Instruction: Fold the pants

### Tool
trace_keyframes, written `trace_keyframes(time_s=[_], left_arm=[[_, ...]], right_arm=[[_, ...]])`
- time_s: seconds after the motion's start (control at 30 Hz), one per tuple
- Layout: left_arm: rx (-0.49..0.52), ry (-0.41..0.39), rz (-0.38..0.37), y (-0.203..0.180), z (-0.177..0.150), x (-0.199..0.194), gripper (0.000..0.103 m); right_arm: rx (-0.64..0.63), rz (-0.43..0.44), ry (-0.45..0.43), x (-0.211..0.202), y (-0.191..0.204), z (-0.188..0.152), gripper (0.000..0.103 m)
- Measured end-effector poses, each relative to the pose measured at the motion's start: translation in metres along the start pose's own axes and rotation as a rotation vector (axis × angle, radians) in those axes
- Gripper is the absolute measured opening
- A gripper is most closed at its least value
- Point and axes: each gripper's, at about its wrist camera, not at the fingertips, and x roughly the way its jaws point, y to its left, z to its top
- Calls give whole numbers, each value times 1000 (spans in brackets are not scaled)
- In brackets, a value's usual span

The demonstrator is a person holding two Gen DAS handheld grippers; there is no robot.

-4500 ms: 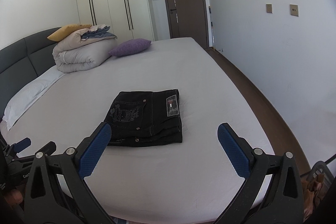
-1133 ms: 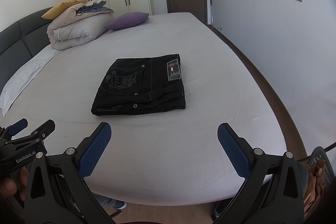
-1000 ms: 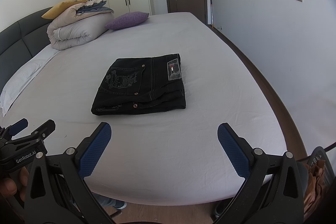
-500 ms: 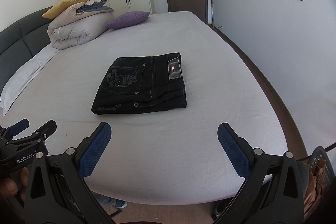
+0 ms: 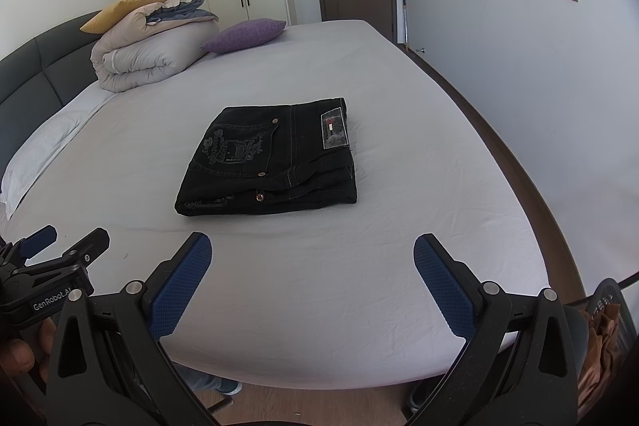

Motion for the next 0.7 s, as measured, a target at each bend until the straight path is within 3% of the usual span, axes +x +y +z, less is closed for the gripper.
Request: trace_keyframes(time_s=[0.7], left_arm=[[5, 5, -10, 4, -25, -4, 103]], right_arm=[[2, 6, 11, 2, -2, -5, 103]])
